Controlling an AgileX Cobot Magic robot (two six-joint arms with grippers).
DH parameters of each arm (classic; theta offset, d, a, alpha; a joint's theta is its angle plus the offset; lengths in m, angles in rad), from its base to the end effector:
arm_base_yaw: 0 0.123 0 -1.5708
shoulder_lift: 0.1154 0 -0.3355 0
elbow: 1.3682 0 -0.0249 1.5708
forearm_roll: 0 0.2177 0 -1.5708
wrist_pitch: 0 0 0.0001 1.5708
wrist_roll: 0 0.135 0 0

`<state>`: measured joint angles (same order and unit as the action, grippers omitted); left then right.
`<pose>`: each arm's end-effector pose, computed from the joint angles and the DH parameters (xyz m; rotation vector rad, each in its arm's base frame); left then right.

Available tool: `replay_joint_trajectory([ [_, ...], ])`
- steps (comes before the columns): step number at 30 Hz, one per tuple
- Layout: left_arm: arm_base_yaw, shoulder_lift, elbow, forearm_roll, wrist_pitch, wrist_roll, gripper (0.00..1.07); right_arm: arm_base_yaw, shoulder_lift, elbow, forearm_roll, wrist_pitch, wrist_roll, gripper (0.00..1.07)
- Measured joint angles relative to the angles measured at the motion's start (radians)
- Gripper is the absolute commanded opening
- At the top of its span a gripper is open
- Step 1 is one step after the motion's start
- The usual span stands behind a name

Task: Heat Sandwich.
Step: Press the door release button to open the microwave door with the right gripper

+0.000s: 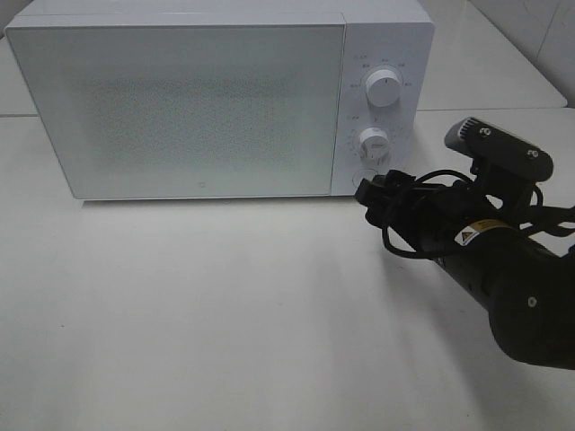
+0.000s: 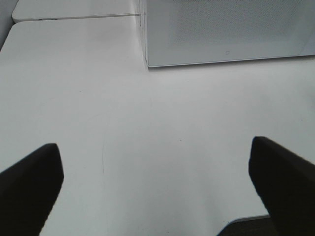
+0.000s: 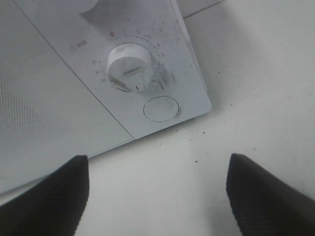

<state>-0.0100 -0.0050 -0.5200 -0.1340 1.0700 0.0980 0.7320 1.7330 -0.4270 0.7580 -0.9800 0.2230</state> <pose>-0.0493 -0.0153 0.2466 0.1181 2.0195 -0.1041 0.2692 0.1383 0.2073 0.3689 1.8734 0.3822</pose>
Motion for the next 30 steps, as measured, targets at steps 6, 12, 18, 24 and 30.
replay_joint_trajectory([
  [6,0.0,0.0,0.0,0.0,0.0,0.0,0.98,0.0,0.0,0.0,0.0,0.0,0.394,0.75],
  [12,0.0,0.0,0.0,0.0,0.0,0.0,0.98,0.0,0.0,0.0,0.001,0.0,0.754,0.68],
  [18,0.0,0.0,0.0,0.0,0.0,0.0,0.98,0.0,0.0,0.0,0.001,0.001,0.956,0.53],
  [24,0.0,0.0,0.0,0.0,0.0,0.0,0.98,0.0,0.0,-0.001,0.022,0.005,1.125,0.17],
  [30,0.0,0.0,0.0,0.0,0.0,0.0,0.98,0.0,0.0,-0.002,0.027,0.033,1.149,0.0],
])
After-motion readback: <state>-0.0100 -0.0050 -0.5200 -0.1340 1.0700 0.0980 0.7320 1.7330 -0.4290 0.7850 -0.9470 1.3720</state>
